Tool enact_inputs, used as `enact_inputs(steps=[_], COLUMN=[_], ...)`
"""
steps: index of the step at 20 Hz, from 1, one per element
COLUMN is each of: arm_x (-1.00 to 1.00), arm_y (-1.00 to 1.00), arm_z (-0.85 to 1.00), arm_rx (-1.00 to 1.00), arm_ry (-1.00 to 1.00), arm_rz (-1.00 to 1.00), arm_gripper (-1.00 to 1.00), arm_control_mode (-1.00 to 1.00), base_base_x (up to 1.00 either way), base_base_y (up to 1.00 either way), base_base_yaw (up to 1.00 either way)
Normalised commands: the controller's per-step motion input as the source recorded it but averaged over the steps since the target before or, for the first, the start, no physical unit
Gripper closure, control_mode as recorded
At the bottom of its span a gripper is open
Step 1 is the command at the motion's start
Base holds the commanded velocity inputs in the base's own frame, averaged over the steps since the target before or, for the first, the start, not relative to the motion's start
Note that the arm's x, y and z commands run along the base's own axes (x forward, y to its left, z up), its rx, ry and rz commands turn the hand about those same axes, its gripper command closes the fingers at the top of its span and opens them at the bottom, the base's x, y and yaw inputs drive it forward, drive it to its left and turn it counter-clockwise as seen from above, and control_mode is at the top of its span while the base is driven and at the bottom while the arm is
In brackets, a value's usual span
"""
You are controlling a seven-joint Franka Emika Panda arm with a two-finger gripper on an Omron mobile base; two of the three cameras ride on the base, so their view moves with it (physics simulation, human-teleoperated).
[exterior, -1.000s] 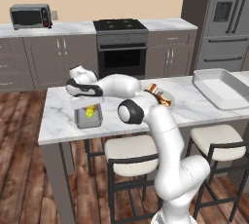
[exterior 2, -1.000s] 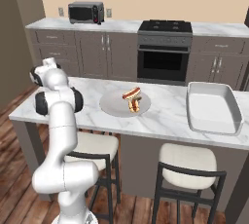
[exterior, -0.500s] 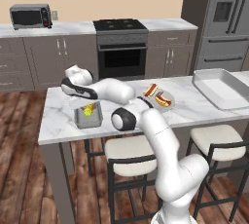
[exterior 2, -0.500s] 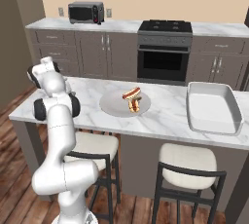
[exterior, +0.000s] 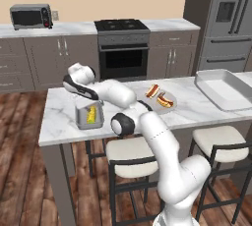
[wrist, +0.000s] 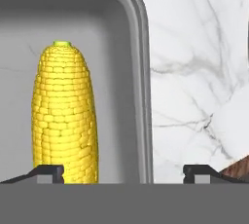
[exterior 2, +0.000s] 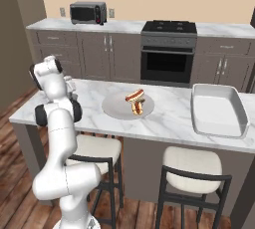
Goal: Place one cooked food and one vegetable from the large plate to each tupperware container.
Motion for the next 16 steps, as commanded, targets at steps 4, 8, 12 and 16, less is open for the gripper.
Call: enact_inputs(steps=[4, 8, 12, 16], arm_x=[-0.88, -0.61, -0.74, -0.74], arm_y=[-0.68, -0.89, -0.9, -0.55], arm_z=[0.59, 0.7, 0.22, 0.0], arm_rx=[-0.04, -0.02, 0.02, 0.09], arm_ry=[0.04, 0.33, 0.16, -0.01], arm_rz=[-0.09, -0.23, -0.21, -0.11], arm_gripper=[-1.0, -1.0, -1.0, -1.0], arm_control_mode=[-1.0, -1.0, -1.0, -1.0], base_base_x=[0.0, 0.0, 0.0, 0.0], base_base_y=[0.0, 0.0, 0.0, 0.0], base_base_yaw=[0.0, 0.0, 0.0, 0.0])
